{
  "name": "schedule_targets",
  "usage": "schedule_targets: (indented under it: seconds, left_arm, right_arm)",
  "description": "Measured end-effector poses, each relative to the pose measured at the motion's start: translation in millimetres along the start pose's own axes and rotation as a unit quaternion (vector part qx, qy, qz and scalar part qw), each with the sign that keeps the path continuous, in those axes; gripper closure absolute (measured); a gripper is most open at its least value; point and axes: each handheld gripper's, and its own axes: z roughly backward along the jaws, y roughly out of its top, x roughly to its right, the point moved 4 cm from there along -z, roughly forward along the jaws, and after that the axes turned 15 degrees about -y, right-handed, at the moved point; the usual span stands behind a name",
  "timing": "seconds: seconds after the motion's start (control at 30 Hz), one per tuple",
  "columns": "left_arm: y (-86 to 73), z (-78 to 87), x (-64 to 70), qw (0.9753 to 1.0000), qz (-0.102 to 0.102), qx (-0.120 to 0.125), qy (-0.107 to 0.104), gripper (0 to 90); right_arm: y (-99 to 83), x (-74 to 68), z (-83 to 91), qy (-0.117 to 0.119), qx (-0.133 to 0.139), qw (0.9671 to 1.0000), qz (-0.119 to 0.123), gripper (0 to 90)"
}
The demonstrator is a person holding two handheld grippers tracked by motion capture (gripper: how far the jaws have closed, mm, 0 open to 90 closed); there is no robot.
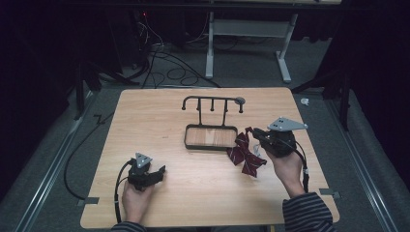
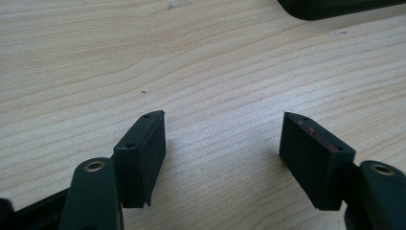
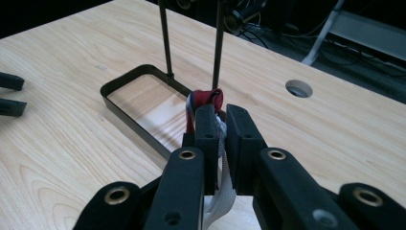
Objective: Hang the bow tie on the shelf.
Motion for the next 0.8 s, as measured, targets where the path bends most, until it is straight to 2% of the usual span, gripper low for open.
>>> schedule_targets:
  seconds: [0.8]
  left_arm:
    - [0.0, 0.0, -0.1, 1.0000, 0.001, 0.001, -0.001, 33.3]
  right_arm:
    - [32.7, -11.9, 8.8, 0.037, 0.034, 0.9987, 0.003, 85.8]
